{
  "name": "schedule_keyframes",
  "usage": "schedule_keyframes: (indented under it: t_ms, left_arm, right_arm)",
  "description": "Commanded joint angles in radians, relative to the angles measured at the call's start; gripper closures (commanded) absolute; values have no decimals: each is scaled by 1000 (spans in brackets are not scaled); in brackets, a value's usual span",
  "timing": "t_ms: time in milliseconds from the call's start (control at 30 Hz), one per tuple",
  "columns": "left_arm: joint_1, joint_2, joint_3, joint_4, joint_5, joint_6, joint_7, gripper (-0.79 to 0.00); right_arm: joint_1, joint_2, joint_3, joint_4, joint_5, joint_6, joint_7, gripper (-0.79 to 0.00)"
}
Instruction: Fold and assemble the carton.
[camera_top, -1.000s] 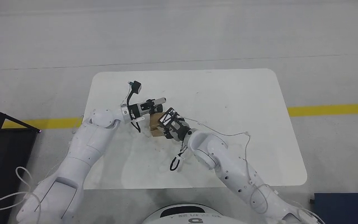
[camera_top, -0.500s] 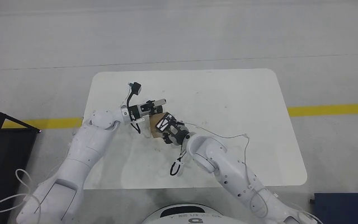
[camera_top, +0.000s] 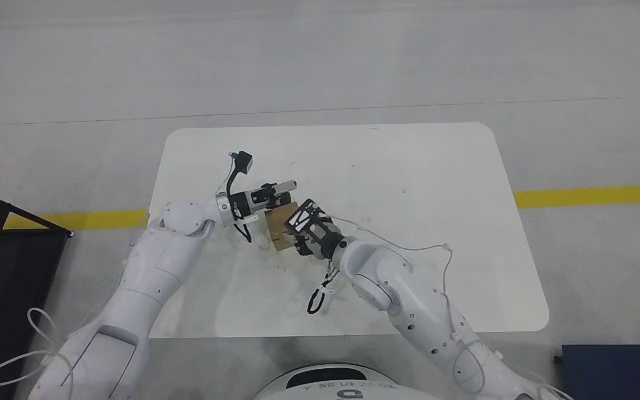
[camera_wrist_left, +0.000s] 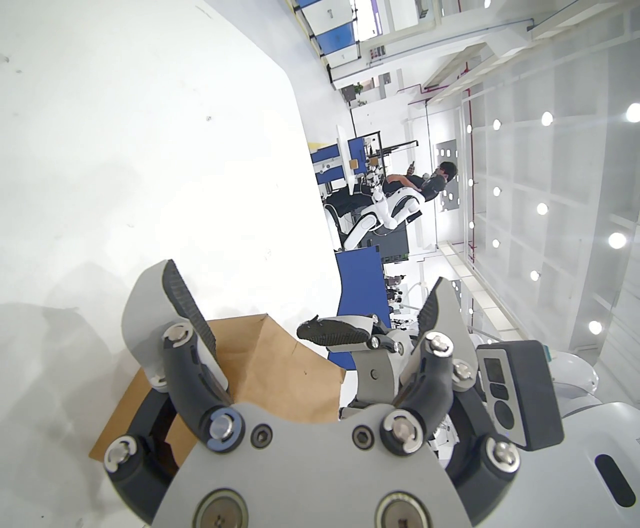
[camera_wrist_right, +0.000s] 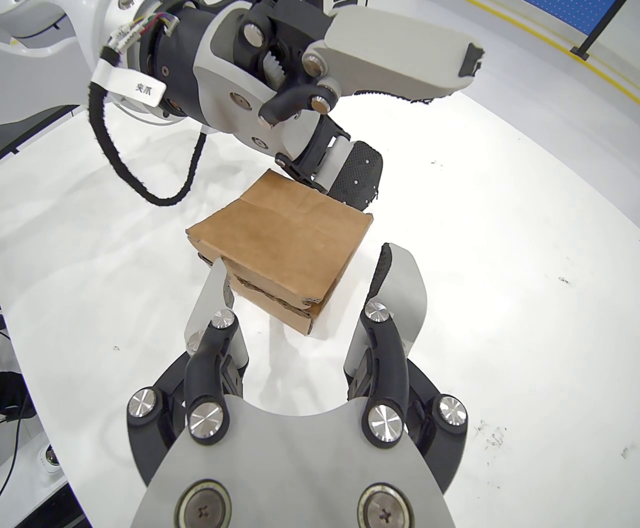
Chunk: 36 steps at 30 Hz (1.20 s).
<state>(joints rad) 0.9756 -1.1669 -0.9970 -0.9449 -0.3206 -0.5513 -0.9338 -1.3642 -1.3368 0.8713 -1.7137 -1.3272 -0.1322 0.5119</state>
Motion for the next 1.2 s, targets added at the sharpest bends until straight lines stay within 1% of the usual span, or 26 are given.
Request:
schedule_keyframes:
  t_ms: [0, 200, 533, 667, 800, 967, 1033, 1167]
  left_arm:
    - [3, 1, -3, -3, 2, 1, 0, -785]
    - [7, 2, -9, -14, 11, 8, 0, -785]
    - [6, 1, -12, -16, 15, 15, -4, -785]
    - [5, 0, -12, -15, 16, 19, -6, -785]
    - [3, -1, -13, -13, 16, 20, -7, -785]
    - [1, -2, -13, -10, 17, 19, -9, -785]
    - [0, -3, -13, -8, 17, 22, -10, -785]
    - [1, -3, -13, -2, 18, 19, -11, -785]
  right_arm:
    - [2, -1, 0, 1, 2, 0, -2, -536]
    - [7, -2, -7, 7, -12, 2, 14, -566]
    - [12, -5, -15, 12, -31, 7, 32, -566]
    - [10, -4, -12, 8, -16, -16, 37, -588]
    - [3, 0, 15, 4, 47, -59, 25, -610]
    - [-15, 7, 57, -1, 111, -96, -5, -613]
    - [-25, 10, 73, -4, 123, -95, -20, -600]
    - [-37, 17, 80, -13, 57, -81, -27, -585]
